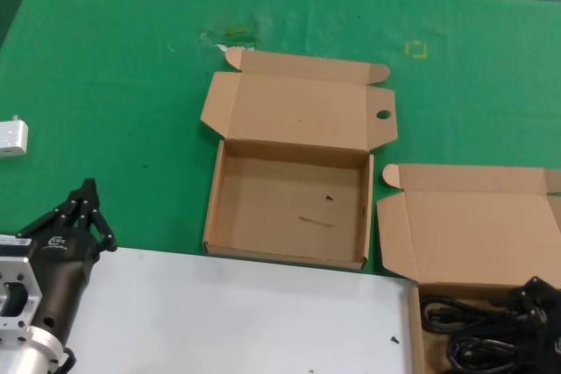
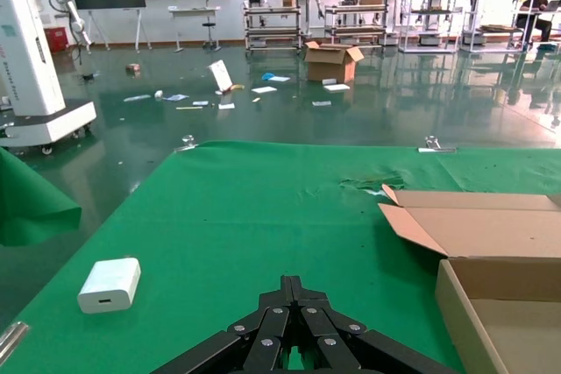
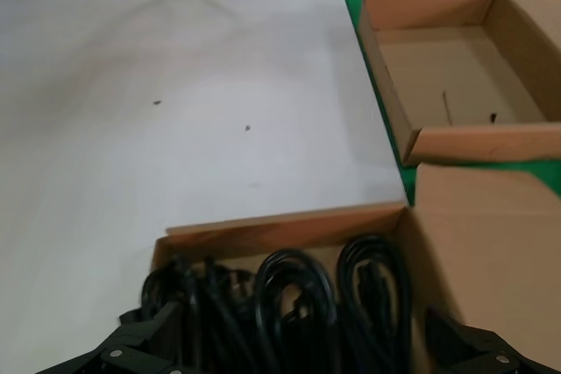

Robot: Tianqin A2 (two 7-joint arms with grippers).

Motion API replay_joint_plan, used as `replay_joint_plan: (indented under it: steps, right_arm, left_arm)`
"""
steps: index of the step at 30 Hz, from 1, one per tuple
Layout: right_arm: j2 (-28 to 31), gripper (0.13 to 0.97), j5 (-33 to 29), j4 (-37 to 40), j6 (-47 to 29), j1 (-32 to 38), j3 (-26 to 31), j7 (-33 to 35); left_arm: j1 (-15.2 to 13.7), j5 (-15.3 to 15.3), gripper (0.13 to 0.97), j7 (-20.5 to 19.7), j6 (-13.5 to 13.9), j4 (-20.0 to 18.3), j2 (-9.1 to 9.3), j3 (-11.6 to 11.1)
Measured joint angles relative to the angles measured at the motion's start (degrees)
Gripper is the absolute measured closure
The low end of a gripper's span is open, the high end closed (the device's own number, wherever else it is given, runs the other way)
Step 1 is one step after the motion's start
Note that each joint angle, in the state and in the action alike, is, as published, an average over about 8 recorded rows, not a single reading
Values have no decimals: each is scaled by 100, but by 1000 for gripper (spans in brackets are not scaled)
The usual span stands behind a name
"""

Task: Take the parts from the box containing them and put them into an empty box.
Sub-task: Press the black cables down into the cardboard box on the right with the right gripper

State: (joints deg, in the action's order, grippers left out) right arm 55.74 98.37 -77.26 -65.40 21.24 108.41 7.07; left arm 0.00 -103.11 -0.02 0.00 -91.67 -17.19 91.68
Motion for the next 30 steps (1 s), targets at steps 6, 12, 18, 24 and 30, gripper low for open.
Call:
replay_joint_plan:
  steps: [6, 12, 18, 24, 30]
  right_arm:
    - [71, 129, 126, -57, 105, -327, -109, 47]
    - [81, 129, 193, -50, 172, -515, -160, 102]
    - [18, 129, 196, 33, 200, -516, -155, 154]
    - [-173, 129, 141, 273, 236, -351, -96, 262]
    - [-457, 129, 6, 677, 230, 67, 26, 383]
  left_arm:
    - [0, 0, 958, 0, 0, 0, 0, 0]
    - [0, 0, 958, 0, 0, 0, 0, 0]
    - [0, 0, 958, 0, 0, 0, 0, 0]
    - [0, 0, 958, 0, 0, 0, 0, 0]
    - [0, 0, 958, 0, 0, 0, 0, 0]
